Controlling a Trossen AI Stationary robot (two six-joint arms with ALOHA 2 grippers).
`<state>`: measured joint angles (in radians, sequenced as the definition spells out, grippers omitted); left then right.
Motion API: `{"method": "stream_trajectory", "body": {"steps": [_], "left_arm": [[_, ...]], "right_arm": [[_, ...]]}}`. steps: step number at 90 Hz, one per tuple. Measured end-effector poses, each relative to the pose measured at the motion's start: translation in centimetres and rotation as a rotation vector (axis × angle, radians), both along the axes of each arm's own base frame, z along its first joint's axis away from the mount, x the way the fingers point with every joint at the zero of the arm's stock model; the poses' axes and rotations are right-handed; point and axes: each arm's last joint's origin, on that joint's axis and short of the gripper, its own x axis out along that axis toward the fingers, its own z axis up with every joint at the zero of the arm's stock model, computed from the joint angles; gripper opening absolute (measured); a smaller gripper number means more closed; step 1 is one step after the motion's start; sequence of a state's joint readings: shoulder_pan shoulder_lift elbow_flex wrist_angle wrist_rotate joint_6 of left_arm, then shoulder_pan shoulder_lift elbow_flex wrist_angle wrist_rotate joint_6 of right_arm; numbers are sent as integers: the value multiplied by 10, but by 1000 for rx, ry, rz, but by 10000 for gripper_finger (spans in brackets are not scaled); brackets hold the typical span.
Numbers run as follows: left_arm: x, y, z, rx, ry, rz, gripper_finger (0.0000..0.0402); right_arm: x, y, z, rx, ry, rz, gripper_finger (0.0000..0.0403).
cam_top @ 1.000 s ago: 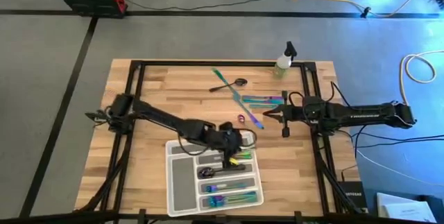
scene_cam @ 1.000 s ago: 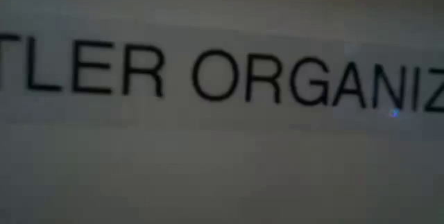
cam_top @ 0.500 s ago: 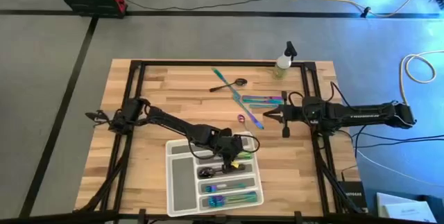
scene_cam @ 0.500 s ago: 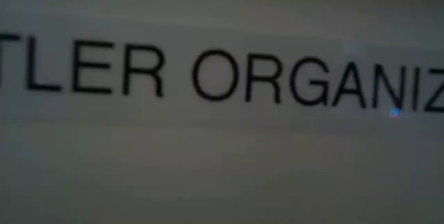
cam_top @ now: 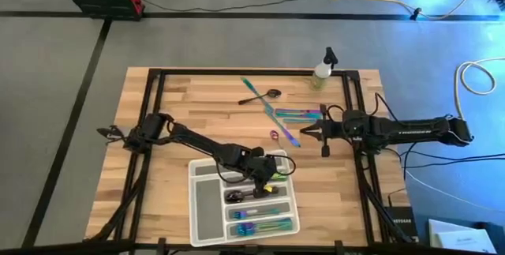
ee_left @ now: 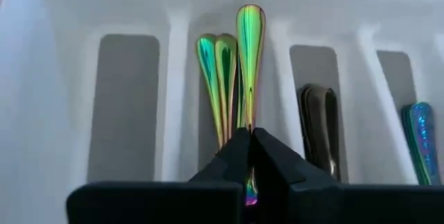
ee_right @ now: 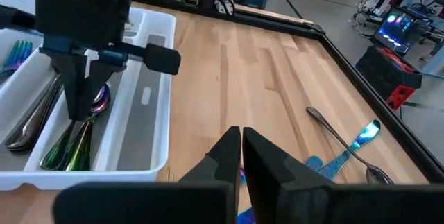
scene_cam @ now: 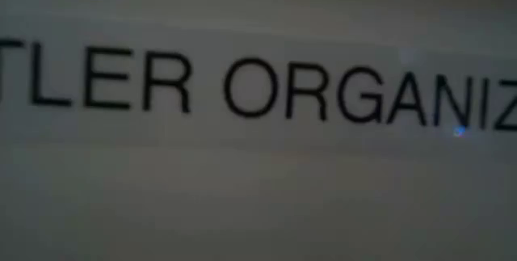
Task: Sort silverware
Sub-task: Put the blue spoon into the white silverware tray
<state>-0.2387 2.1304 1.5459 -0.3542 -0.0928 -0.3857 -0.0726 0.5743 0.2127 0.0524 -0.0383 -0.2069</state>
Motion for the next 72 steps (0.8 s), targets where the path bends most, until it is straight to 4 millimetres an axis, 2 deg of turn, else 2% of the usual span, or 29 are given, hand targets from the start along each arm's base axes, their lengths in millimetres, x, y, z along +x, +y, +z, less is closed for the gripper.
{"method": "stream_trajectory", "body": {"steps": [72], "left_arm": [[-4, -5, -1, 45, 18, 21, 5]], "right_arm": [[0, 0, 0, 0, -2, 0, 0]]}}
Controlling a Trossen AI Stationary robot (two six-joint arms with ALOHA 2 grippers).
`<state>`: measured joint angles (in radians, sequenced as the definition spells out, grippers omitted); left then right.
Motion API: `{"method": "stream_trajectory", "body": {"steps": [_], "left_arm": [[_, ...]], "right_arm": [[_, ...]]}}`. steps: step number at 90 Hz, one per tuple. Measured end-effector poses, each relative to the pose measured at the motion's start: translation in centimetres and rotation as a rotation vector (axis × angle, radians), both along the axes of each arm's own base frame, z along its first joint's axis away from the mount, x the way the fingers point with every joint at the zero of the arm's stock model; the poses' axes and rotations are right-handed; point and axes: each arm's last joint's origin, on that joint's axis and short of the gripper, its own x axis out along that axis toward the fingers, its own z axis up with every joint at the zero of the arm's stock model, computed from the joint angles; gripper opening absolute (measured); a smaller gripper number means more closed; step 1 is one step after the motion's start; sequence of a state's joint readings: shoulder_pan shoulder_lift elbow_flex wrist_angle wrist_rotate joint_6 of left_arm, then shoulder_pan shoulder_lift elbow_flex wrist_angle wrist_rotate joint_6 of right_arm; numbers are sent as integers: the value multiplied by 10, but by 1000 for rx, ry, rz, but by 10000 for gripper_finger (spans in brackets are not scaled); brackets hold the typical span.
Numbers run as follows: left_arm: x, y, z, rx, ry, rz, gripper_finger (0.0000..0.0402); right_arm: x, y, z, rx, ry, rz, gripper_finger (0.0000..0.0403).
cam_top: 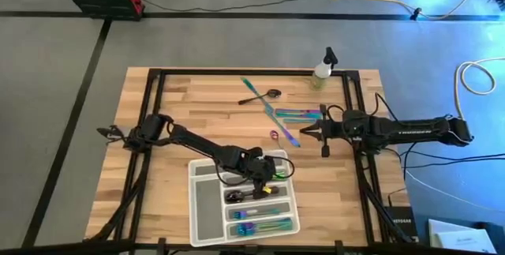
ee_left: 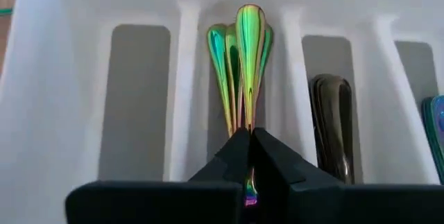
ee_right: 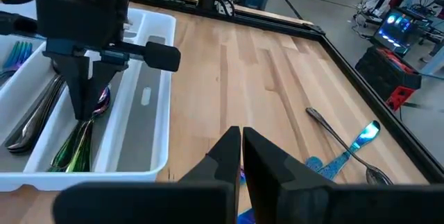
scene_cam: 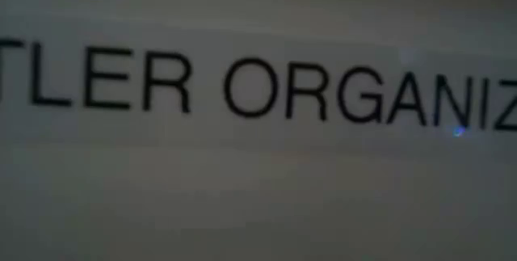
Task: Sort silverware
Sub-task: Put the blue spoon into the white silverware tray, then put the black spoon into the white silverware tray
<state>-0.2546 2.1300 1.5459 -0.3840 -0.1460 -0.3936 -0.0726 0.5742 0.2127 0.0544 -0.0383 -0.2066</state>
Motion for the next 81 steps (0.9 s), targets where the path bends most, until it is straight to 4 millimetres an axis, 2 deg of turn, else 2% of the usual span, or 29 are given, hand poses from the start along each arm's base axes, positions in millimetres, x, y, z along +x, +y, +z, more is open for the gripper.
{"method": "stream_trajectory", "body": {"steps": [26, 35, 42, 49, 57, 63, 68, 81], "left_arm": [[0, 1, 0, 18, -4, 12, 55], [3, 0, 3, 43, -45, -6, 61], [1, 2, 21, 149, -83, -26, 59], [-5, 8, 57, 264, -162, -8, 54], [-13, 23, 89, 411, -208, 30, 50], [-16, 41, 93, 545, -175, 58, 49], [-16, 64, 93, 602, -128, 66, 49], [-12, 160, 85, 466, -92, 96, 49]], "right_arm": [[0, 0, 0, 0, 0, 0, 0], [0, 0, 0, 0, 0, 0, 0], [0, 0, 0, 0, 0, 0, 0], [0, 0, 0, 0, 3, 0, 0], [0, 0, -1, 0, 7, 0, 0], [0, 0, 0, 0, 5, 0, 0], [0, 0, 0, 0, 6, 0, 0], [0, 0, -1, 0, 9, 0, 0]]}}
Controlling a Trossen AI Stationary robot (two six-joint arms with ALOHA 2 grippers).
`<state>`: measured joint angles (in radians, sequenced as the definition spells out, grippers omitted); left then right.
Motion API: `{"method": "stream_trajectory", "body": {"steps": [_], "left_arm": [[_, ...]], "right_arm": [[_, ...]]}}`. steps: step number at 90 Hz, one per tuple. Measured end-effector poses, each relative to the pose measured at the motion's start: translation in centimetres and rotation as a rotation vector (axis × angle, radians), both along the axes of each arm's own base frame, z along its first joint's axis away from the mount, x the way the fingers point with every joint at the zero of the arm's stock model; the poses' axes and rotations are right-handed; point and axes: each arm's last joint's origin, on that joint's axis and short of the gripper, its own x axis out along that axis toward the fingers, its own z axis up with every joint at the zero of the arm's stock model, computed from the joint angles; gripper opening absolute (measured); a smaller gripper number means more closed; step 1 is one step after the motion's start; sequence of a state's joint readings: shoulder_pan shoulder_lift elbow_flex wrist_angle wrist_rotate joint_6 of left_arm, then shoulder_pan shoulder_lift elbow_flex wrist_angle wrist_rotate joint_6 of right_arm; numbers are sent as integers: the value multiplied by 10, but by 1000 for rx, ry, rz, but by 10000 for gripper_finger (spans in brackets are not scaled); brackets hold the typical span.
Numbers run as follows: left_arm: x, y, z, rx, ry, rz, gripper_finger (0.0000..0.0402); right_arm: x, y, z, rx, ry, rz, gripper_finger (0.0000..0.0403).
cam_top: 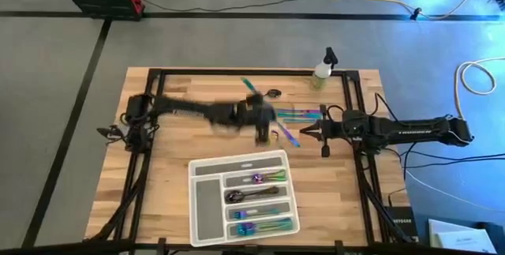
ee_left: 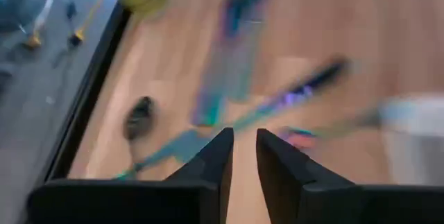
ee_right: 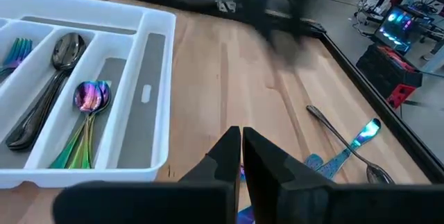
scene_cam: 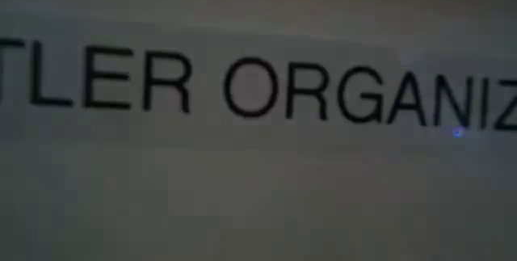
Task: Sort silverware
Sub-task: Put the black spoon into the white silverware tray
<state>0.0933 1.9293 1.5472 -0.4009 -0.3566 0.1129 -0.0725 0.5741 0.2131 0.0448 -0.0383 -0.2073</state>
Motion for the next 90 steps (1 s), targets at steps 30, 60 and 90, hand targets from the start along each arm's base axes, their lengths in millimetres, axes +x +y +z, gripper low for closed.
{"method": "stream_trajectory", "body": {"steps": [30, 60, 90], "left_arm": [[-21, 156, -58, -329, -64, 162, 94], [7, 138, -75, -232, -81, 183, 203], [-1, 145, -78, -343, -55, 271, 203]], "right_arm": [[-1, 0, -2, -2, 23, 8, 0], [-1, 0, -3, 23, 27, 0, 0], [-1, 0, -2, -5, 21, -3, 0]]}}
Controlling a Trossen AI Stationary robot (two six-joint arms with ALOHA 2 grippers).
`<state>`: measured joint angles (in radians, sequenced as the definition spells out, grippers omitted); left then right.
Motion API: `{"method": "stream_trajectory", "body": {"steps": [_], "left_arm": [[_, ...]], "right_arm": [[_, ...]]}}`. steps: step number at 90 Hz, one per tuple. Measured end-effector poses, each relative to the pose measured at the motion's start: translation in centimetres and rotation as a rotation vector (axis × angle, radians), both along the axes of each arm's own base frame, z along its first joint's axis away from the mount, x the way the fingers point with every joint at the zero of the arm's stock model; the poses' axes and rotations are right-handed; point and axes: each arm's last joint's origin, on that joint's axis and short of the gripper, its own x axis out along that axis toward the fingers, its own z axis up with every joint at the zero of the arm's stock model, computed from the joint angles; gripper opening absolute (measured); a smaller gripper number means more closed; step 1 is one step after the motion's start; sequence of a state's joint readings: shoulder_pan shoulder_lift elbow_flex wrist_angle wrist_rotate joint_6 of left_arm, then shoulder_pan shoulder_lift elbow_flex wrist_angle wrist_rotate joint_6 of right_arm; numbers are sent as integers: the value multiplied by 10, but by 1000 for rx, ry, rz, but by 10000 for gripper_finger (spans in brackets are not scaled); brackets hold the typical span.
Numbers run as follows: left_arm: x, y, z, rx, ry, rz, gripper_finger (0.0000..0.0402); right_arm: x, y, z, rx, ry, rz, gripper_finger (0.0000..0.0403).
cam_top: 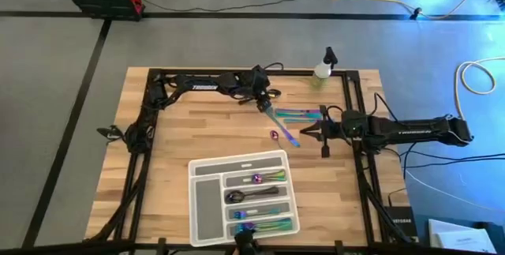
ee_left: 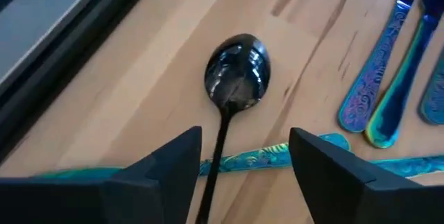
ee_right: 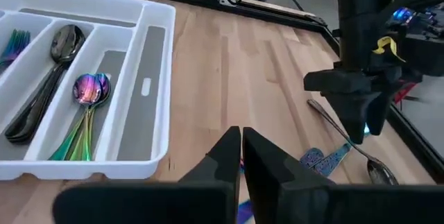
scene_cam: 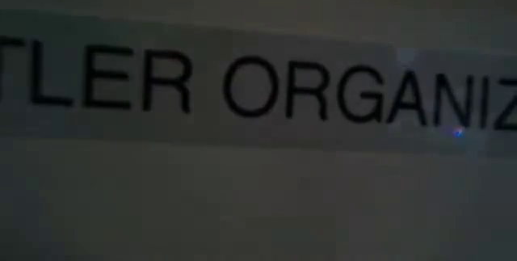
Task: Sort silverware
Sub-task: Put the black spoon into the white silverware tray
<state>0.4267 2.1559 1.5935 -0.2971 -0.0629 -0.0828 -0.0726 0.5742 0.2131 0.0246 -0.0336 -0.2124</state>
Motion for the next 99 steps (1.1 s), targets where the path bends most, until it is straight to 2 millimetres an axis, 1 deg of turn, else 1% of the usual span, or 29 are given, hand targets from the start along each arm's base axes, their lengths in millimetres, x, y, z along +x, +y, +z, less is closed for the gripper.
{"method": "stream_trajectory", "body": {"steps": [10, 21, 31, 37, 41, 46, 54, 75, 89, 99], "left_arm": [[3, 2, 8, -13, 34, 0, 203], [10, 14, 16, -26, 85, 11, 203], [21, 24, 12, -50, 124, 35, 203], [24, 29, 6, -88, 182, 54, 203], [26, 27, 3, -103, 222, 50, 203], [29, 25, 0, -79, 254, 50, 203], [31, 23, 2, -60, 252, 60, 203], [25, 22, -2, -99, 315, 90, 203], [24, 23, -6, -38, 358, 137, 203], [25, 20, -7, -14, 376, 142, 203]], "right_arm": [[0, 0, 1, -9, -6, -2, 0], [0, 0, 1, -15, -6, 0, 0], [0, 0, 1, -22, -10, 2, 0], [0, 0, 1, -22, -10, 2, 0], [0, 0, 0, -21, -3, 2, 0], [0, 0, 0, -21, 0, 2, 0], [0, 0, 0, -21, 4, 3, 0], [0, 0, -1, -13, 9, 0, 0], [0, 0, -1, -19, 9, 2, 0], [0, 0, -1, -20, 9, 3, 0]]}}
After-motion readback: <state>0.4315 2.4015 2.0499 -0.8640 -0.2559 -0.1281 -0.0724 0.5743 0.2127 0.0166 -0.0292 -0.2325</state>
